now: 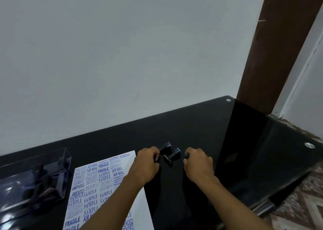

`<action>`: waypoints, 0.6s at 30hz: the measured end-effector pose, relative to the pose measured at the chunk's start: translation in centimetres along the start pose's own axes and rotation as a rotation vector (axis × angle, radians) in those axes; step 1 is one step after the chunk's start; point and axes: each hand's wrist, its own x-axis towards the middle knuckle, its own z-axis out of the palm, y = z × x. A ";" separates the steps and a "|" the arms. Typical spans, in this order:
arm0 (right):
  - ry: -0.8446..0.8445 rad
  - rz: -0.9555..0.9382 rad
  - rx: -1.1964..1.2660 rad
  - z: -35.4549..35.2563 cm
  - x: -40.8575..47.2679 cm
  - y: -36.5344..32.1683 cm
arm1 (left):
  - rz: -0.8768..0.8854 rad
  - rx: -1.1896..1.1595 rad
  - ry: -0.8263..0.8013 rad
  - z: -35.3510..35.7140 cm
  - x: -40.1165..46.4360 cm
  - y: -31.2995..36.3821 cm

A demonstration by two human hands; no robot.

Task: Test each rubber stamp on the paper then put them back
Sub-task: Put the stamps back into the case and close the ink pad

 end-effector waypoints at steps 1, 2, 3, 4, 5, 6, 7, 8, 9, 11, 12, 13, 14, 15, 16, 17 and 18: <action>0.010 -0.030 0.016 0.0 -0.2 -1.3 | 0.007 0.000 0.016 -0.6 -0.4 -0.4; 0.013 -0.052 0.041 -0.1 -0.5 -2.5 | 0.016 -0.002 0.036 -1.3 -0.6 -0.7; 0.020 -0.088 0.071 -0.1 -0.8 -4.2 | 0.021 -0.008 0.066 -2.2 -1.1 -1.4; 0.021 -0.120 0.108 -0.2 -1.1 -5.7 | 0.026 -0.013 0.089 -2.9 -1.4 -1.9; 0.018 -0.162 0.141 -0.1 -1.4 -7.7 | 0.023 -0.019 0.119 -4.0 -1.9 -2.8; 0.016 -0.189 0.173 -0.2 -1.7 -8.8 | 0.026 -0.025 0.135 -4.7 -2.2 -2.9; 0.008 -0.243 0.199 0.2 -2.2 -11.3 | 0.004 -0.028 0.169 -6.2 -3.1 -4.3; 0.011 -0.279 0.227 0.4 -2.6 -13.0 | 0.002 -0.023 0.195 -7.3 -3.8 -5.0; 0.018 -0.311 0.259 0.6 -3.0 -14.5 | 0.007 -0.008 0.224 -8.3 -4.3 -5.8; 0.006 -0.383 0.307 1.5 -4.1 -18.5 | 0.002 0.018 0.302 -11.0 -6.5 -8.6; -0.002 -0.409 0.332 1.9 -4.7 -20.1 | -0.001 0.047 0.327 -12.2 -7.4 -9.7; -0.015 -0.437 0.355 2.3 -5.2 -21.6 | -0.018 0.080 0.352 -13.4 -8.3 -10.8; -0.030 -0.470 0.376 2.7 -5.8 -23.2 | -0.050 0.104 0.379 -14.7 -9.4 -12.0; -0.045 -0.506 0.392 3.4 -6.5 -25.3 | -0.085 0.109 0.409 -16.2 -10.7 -13.5; -0.056 -0.531 0.407 3.8 -6.9 -26.5 | -0.103 0.107 0.442 -17.2 -11.6 -14.6; -0.071 -0.567 0.415 4.3 -7.4 -28.1 | -0.135 0.106 0.473 -18.4 -12.6 -15.9; -0.081 -0.594 0.416 4.7 -7.8 -29.2 | -0.153 0.099 0.500 -19.2 -13.3 -17.0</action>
